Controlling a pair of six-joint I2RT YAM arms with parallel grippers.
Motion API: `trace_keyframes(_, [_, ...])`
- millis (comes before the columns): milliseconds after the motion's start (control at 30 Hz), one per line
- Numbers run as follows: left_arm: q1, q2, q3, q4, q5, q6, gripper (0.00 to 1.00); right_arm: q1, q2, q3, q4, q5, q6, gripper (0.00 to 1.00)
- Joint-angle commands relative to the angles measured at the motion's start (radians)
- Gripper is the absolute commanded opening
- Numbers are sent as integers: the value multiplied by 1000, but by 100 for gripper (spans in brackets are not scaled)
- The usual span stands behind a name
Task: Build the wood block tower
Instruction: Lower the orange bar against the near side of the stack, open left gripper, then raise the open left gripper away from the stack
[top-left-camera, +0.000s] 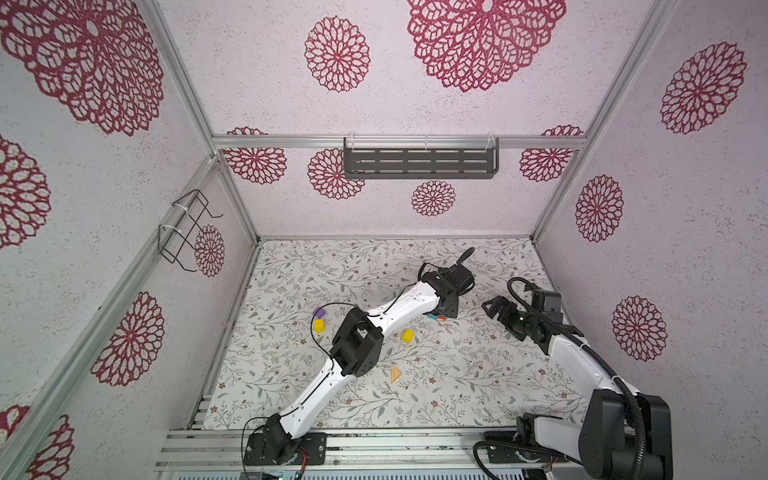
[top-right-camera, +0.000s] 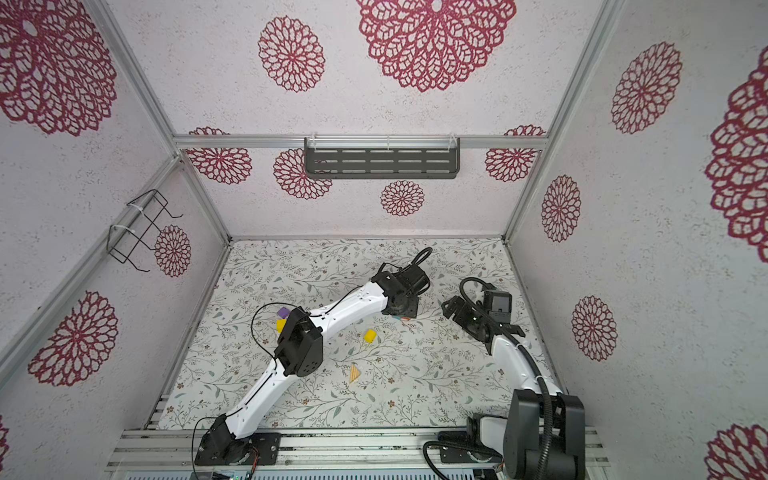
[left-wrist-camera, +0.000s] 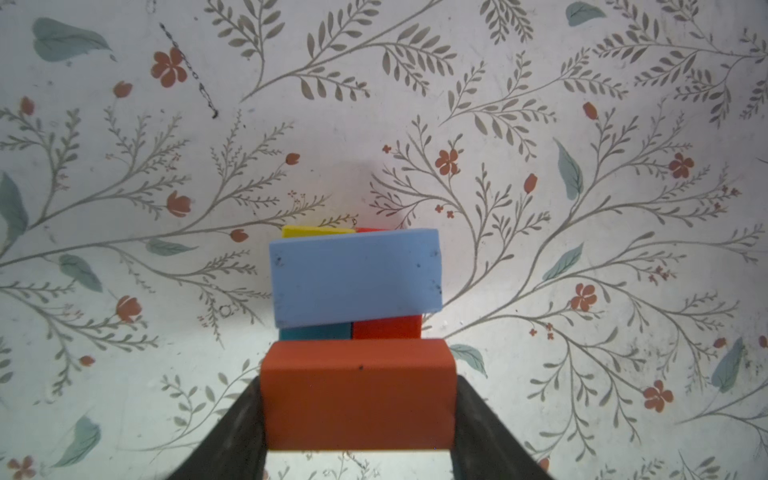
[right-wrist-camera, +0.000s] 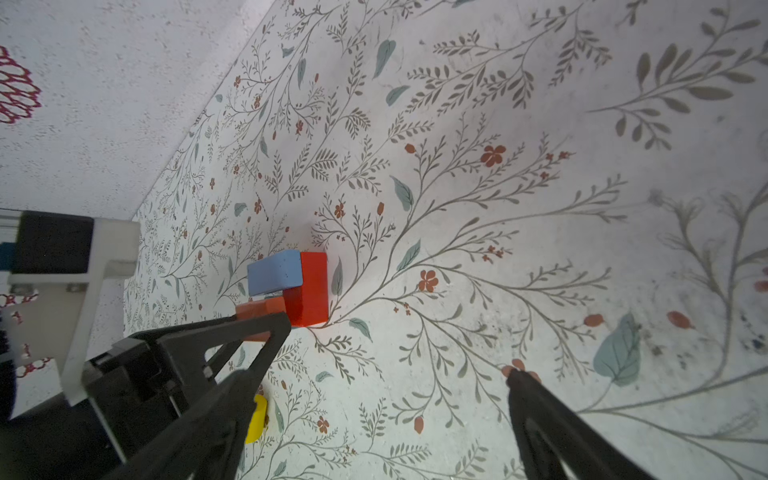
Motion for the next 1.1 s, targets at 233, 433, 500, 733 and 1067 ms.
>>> trace_keyframes(233, [9, 35, 20, -4, 5, -11, 48, -3, -32, -3, 21, -19, 11, 98])
trace_keyframes(433, [16, 40, 23, 5, 10, -9, 50, -2, -32, -5, 22, -23, 11, 98])
trace_keyframes(500, [20, 40, 24, 5, 10, -9, 52, -2, -33, -7, 24, -23, 12, 98])
trace_keyframes(733, [25, 39, 22, 6, 19, -8, 68, 1, -34, -7, 22, -23, 10, 98])
trace_keyframes(1067, [22, -35, -18, 23, 11, 2, 99, 10, -40, 16, -13, -12, -2, 97])
